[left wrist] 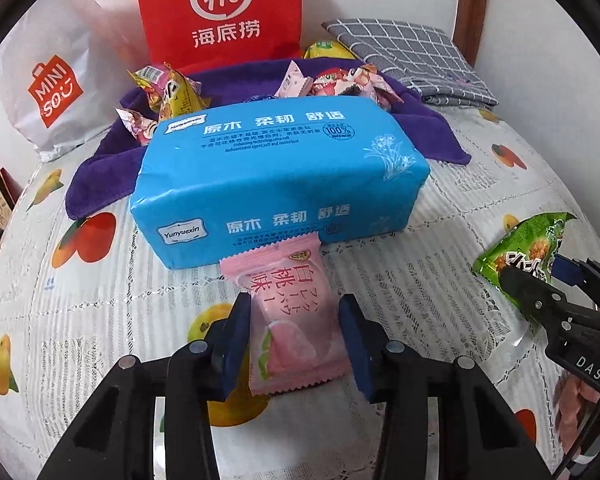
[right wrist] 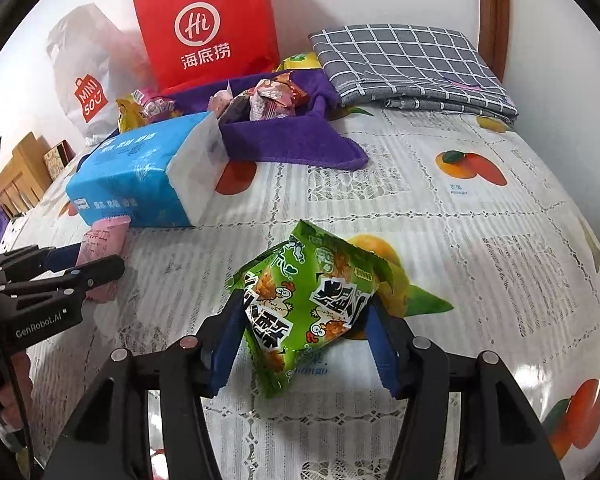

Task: Organize snacks
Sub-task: 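Carry the peach wrapper with the left tool while the right tool carries the green bag to the towel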

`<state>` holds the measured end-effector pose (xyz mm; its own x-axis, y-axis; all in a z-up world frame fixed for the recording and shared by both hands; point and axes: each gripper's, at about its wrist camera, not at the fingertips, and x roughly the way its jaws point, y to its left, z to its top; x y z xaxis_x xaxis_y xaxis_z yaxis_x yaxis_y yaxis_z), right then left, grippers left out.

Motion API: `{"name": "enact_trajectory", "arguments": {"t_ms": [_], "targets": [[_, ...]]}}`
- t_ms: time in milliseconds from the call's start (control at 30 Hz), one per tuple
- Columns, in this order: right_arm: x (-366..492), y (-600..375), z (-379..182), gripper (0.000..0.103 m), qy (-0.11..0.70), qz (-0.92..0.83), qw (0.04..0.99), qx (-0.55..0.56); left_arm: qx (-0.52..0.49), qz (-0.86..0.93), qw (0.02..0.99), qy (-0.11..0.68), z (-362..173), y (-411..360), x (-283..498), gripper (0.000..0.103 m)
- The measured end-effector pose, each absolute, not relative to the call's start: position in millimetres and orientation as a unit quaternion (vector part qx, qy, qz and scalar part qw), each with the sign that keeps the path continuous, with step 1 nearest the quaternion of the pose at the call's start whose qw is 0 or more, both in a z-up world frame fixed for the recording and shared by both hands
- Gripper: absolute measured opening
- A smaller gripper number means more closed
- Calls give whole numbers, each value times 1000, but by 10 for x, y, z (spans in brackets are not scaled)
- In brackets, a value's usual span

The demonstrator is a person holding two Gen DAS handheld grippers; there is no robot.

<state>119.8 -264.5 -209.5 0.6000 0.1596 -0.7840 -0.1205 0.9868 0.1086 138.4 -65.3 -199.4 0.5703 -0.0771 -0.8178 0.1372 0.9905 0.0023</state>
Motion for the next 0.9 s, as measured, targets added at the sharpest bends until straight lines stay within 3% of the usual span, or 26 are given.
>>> {"name": "enact_trajectory", "arguments": {"t_ms": [200,433,767,833,900], "targets": [[1219,-2616,-2098,59,442,73,894,13,36,-57,895,440,-2012,-671,1346,43],[1245,-2544,-2113,76,447,95,889,0,31,-60,896,438,-2019,-659,1359,43],[1284,-2666,-2088,74,438,74,895,45,15,-65,897,437,-2019,-625,1350,42],[1291,-2669,-2089,61,437,68,896,47,17,-65,897,437,-2019,-625,1349,42],[1290,-2645,-2086,59,436,65,897,40,14,-66,897,437,-2019,-622,1347,42]]}}
